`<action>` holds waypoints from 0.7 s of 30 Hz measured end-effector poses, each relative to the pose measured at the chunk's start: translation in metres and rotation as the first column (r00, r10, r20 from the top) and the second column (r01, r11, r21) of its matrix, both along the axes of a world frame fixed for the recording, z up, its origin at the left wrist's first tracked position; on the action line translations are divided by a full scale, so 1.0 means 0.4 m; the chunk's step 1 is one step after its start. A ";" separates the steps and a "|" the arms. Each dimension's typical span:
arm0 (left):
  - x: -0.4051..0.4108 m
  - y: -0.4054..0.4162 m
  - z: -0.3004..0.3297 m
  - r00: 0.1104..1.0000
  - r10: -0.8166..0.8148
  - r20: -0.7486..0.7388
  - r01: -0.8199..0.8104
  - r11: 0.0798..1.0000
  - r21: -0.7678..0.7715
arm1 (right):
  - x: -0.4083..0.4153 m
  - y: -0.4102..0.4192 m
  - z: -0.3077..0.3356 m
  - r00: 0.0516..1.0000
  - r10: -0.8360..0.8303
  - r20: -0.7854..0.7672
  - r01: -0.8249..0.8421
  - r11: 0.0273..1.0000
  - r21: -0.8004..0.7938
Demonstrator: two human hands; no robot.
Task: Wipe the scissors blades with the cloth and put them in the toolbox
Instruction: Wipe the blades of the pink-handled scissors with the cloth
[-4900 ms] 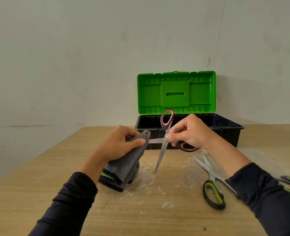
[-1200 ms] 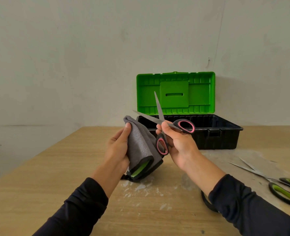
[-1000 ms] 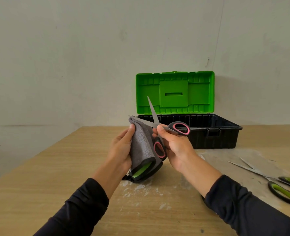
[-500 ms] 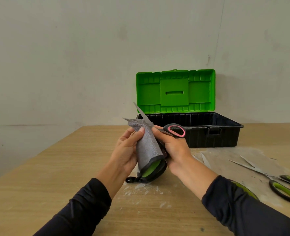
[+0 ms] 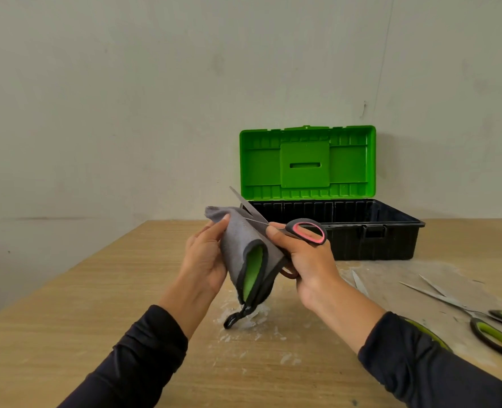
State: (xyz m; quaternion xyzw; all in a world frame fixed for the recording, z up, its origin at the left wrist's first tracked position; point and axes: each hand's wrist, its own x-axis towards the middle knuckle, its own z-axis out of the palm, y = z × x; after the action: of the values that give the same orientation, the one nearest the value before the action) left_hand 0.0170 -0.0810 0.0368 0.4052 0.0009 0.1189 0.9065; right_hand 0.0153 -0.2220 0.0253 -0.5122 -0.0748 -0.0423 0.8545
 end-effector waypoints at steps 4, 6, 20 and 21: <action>-0.010 -0.004 -0.006 0.998 -0.055 0.000 0.055 0.997 0.050 | 0.001 -0.002 -0.001 1.000 0.027 -0.015 -0.027 0.999 0.026; -0.019 -0.030 -0.015 0.995 -0.104 0.004 0.103 0.989 0.105 | -0.001 0.005 0.000 0.998 0.063 -0.019 -0.062 0.997 0.047; -0.002 0.080 0.006 0.996 0.094 0.004 -0.094 0.996 -0.005 | 0.018 -0.091 0.064 0.998 -0.012 -0.069 0.005 0.995 -0.100; -0.003 0.074 0.002 0.998 0.060 0.017 -0.061 0.997 0.046 | 0.020 -0.097 0.069 0.994 0.049 -0.098 -0.055 0.997 -0.060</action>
State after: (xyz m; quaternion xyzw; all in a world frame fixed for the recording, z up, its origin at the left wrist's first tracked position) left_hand 0.0157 -0.0515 0.0376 0.4251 0.0033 0.1493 0.8927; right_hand 0.0235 -0.2610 0.0528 -0.5383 -0.0480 0.0071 0.8414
